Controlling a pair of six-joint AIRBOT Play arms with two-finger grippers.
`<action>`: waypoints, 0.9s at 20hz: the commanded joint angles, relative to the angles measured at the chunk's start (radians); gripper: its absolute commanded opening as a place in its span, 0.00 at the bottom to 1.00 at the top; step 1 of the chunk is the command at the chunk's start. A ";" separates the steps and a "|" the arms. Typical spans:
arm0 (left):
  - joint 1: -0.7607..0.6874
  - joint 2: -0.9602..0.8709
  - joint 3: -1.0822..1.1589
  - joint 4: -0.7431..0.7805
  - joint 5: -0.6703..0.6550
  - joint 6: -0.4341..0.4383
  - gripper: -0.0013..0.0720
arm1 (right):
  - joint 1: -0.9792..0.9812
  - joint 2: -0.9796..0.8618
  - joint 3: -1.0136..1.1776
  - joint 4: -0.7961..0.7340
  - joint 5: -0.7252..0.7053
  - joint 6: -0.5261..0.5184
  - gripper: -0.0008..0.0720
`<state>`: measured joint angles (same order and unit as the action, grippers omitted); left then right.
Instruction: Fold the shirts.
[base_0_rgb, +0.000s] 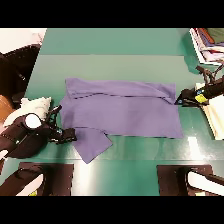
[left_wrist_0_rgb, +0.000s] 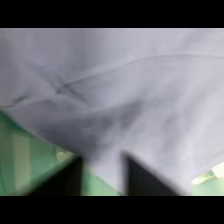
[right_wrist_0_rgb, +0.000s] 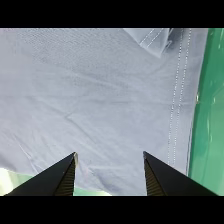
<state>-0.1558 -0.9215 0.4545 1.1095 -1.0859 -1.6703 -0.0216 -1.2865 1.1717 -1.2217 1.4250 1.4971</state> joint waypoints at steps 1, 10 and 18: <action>-0.005 0.004 0.016 -0.018 0.057 -0.005 0.05 | -0.002 0.001 -0.001 -0.003 0.011 -0.039 0.68; -0.005 0.008 0.154 -0.019 0.032 0.029 0.05 | -0.314 0.099 -0.394 0.003 -0.023 -0.066 0.68; -0.005 0.008 0.154 -0.024 0.036 0.035 0.05 | -0.332 -0.001 -0.534 0.147 -0.067 -0.140 0.40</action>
<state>-0.1600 -0.9138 0.6067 1.0866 -1.0397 -1.6421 -0.3706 -1.2591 0.6609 -1.1046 1.3956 1.3842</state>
